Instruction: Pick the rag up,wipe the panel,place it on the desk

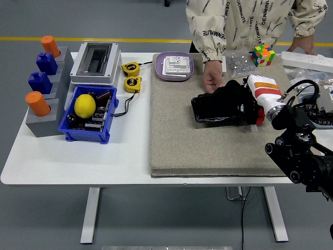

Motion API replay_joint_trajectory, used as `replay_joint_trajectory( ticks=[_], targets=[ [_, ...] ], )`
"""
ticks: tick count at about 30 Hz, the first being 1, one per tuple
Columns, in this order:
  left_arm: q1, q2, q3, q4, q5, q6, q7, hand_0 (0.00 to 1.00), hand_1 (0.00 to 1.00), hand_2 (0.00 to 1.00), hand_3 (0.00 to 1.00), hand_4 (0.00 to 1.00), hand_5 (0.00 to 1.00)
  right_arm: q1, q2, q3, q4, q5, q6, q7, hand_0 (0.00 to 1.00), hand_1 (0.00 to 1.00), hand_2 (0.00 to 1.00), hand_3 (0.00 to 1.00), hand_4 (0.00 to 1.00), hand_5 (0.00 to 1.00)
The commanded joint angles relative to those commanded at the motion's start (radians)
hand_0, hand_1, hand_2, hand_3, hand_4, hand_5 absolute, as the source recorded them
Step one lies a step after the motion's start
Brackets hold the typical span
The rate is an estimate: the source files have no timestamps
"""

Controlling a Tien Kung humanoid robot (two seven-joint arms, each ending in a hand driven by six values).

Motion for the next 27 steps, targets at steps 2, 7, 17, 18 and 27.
replay_joint_trajectory(
  ticks=[2,7,17,18,27],
  targets=[
    [0.0,0.001,0.002,0.0,-0.001,0.0,0.0,0.634,0.658,0.684,0.573,0.613,0.51,0.003,0.011,-0.007,0.005,0.001,0.0,-0.001,0.24,0.306,0.365,0.357,0.936,0.053],
    [0.003,0.003,0.007,0.001,-0.002,0.0,0.0,0.634,0.658,0.685,0.573,0.613,0.509,0.012,0.047,-0.031,0.009,0.013,0.002,-0.002,0.24,0.306,0.364,0.357,0.937,0.052],
    [0.004,0.004,0.013,0.001,-0.004,0.0,0.0,0.634,0.658,0.684,0.573,0.613,0.51,0.039,0.107,-0.125,0.049,0.038,0.005,-0.007,0.241,0.308,0.363,0.357,0.938,0.049],
    [0.003,0.004,0.014,0.001,-0.003,0.0,0.0,0.634,0.658,0.684,0.573,0.613,0.51,0.045,0.111,-0.141,0.059,0.041,0.005,-0.008,0.241,0.308,0.363,0.357,0.938,0.049],
    [-0.002,0.005,0.01,0.001,-0.002,0.0,0.0,0.635,0.658,0.684,0.573,0.613,0.51,0.071,0.118,-0.186,0.091,0.046,0.007,-0.011,0.241,0.308,0.363,0.357,0.938,0.048]
  ],
)
